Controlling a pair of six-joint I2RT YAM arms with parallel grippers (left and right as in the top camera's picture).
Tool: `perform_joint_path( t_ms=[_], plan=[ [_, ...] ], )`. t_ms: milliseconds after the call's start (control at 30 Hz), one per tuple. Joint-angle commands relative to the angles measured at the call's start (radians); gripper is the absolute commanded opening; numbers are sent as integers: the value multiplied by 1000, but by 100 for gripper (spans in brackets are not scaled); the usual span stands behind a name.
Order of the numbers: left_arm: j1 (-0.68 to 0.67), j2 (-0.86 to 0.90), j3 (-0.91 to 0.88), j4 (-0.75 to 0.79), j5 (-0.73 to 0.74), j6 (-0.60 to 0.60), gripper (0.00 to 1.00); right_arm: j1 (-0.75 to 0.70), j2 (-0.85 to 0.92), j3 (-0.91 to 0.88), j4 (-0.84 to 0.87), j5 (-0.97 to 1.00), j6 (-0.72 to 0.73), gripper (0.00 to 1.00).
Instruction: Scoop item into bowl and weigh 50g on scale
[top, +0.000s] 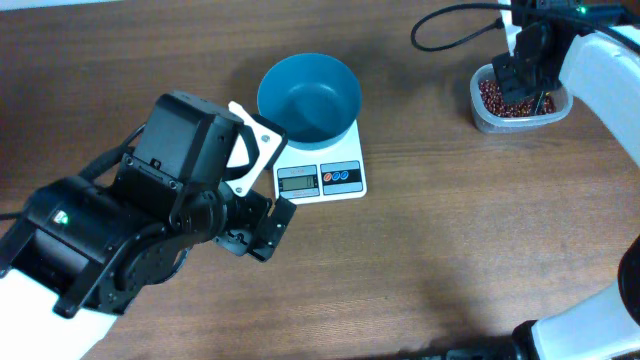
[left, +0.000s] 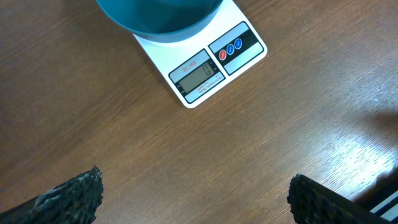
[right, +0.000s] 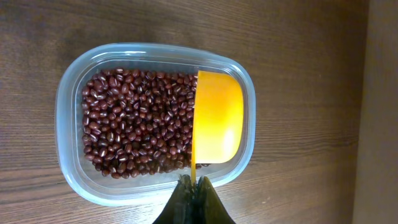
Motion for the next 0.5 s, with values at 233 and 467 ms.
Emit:
perform_joint_path(
  t_ms=[233,467],
  plan=[
    [5,-2,23,1,-6,8,99,-8,10,13,-8,55,-68,4],
    [5,-2,23,1,-6,8,99,-8,10,13,-8,113,-70,4]
  ],
)
